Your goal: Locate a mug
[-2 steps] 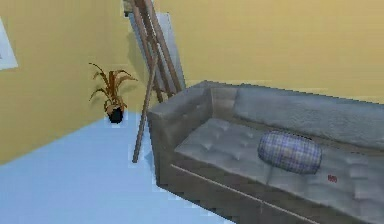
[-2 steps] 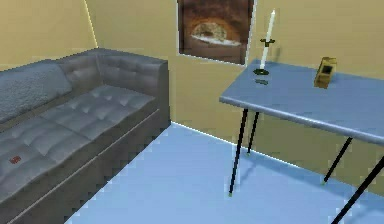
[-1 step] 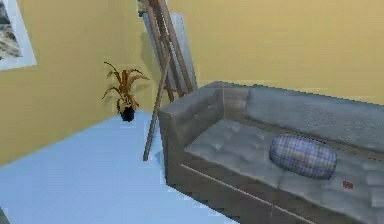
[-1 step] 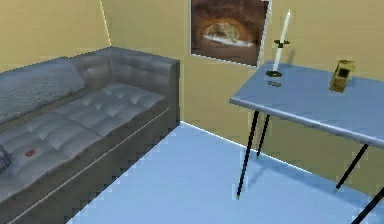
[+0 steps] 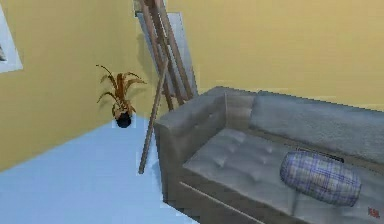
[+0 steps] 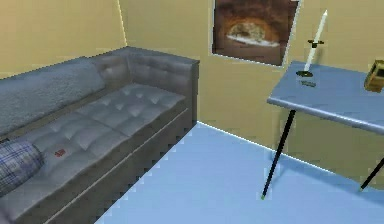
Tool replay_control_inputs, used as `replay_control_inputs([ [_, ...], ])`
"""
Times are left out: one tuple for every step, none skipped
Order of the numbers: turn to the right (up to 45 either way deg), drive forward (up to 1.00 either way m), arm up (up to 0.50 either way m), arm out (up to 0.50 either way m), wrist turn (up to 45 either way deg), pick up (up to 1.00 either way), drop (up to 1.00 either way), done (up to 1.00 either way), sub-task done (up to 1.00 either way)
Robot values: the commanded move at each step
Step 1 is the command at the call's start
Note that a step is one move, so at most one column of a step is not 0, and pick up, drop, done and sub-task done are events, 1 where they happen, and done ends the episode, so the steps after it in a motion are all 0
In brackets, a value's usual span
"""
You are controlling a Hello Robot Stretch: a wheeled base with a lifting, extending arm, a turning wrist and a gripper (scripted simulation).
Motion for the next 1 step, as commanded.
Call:
replay_control_inputs([
  [-12.0,0.00,0.00,0.00,0.0,0.00,0.00,0.00,0.00],
])
